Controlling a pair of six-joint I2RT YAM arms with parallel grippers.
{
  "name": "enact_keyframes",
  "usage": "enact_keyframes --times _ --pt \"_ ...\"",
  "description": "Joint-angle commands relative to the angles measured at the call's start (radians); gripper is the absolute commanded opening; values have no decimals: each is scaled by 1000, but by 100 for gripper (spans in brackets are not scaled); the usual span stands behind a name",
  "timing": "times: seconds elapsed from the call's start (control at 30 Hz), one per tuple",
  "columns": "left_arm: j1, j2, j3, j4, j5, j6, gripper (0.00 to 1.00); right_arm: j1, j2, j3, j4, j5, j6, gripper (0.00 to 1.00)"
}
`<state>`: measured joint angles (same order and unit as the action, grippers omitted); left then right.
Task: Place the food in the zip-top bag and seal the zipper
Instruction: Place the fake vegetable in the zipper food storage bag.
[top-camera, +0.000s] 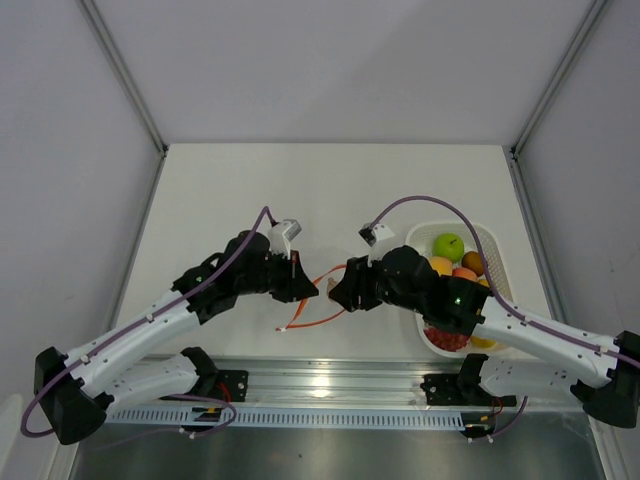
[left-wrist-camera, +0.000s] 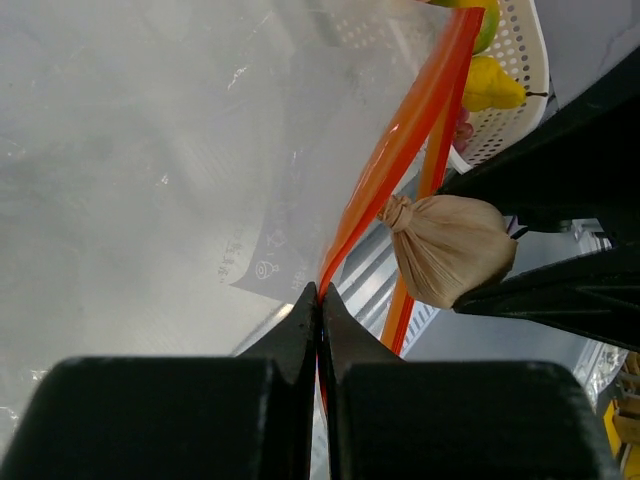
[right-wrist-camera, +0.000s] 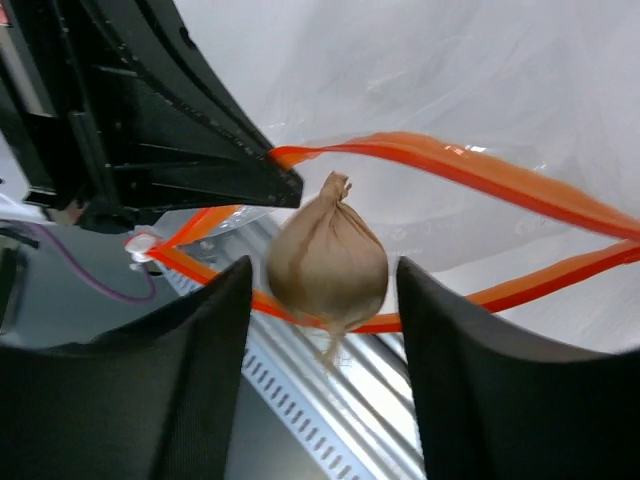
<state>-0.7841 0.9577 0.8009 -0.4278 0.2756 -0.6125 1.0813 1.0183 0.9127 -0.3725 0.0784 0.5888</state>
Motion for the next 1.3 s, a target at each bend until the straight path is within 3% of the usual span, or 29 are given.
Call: enact_keyframes --times 0.0,0.03,0.07,0.1,0.13,0.43,0.63,0.8,0.93,1.13,1.27 --pt "8 -25 37 38 48 -23 1 9 2 48 26 49 -23 65" --pt "8 -27 37 40 53 -26 0 9 3 49 24 52 -20 75" --pt "8 -28 35 41 56 -29 1 9 5 52 18 57 -18 78" --pt "8 -30 34 47 60 -30 1 9 8 58 14 70 -15 95" --pt "8 -34 32 49 65 -32 1 9 9 61 4 75 -15 98" --pt "8 -31 29 50 50 -17 1 9 19 179 -134 156 3 99" --pt "11 -56 -2 73 45 -10 1 -30 -89 172 -255 391 183 99" --pt "11 -71 -31 99 57 -4 0 -245 -187 143 -348 339 281 99" --pt "14 -74 -48 116 79 10 0 -505 -211 111 -507 299 396 99" --pt "17 -71 -60 139 116 19 1 -678 -196 28 -660 294 552 99" --pt "22 -70 -77 161 140 25 0 -728 -80 14 -779 296 701 99"
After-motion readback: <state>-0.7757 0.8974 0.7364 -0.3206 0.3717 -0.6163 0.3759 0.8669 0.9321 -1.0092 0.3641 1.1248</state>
